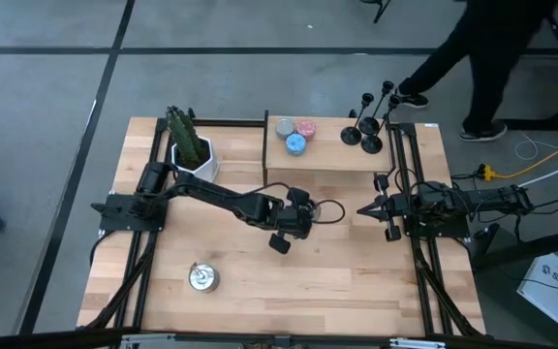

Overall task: Pick & Place candle stick holders
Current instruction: Put the right orange scented candle on the shelf

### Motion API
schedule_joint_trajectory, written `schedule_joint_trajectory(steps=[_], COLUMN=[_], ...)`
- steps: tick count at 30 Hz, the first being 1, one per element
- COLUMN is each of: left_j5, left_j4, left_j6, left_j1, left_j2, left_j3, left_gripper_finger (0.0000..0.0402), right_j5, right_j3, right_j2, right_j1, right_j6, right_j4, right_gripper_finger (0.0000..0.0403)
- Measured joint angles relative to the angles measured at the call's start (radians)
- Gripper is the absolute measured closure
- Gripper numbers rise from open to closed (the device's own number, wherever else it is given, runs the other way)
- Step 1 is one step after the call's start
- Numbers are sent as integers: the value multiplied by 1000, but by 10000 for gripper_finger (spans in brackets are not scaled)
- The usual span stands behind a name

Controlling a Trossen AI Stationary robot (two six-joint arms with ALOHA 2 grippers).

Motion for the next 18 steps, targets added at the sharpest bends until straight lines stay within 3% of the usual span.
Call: schedule_joint_trajectory(steps=[8, 18], left_j5=[8, 63], left_j4=[-123, -141], left_j6=[0, -34], left_j1=[-12, -9], left_j2=[0, -1], left_j3=[77, 102], left_gripper_finger=[397, 371], right_j5=[0, 0], right_j3=[0, 0], right_j2=[0, 0], right_j1=[0, 0], right_j6=[0, 0], right_j4=[0, 0], right_gripper_finger=[392, 392])
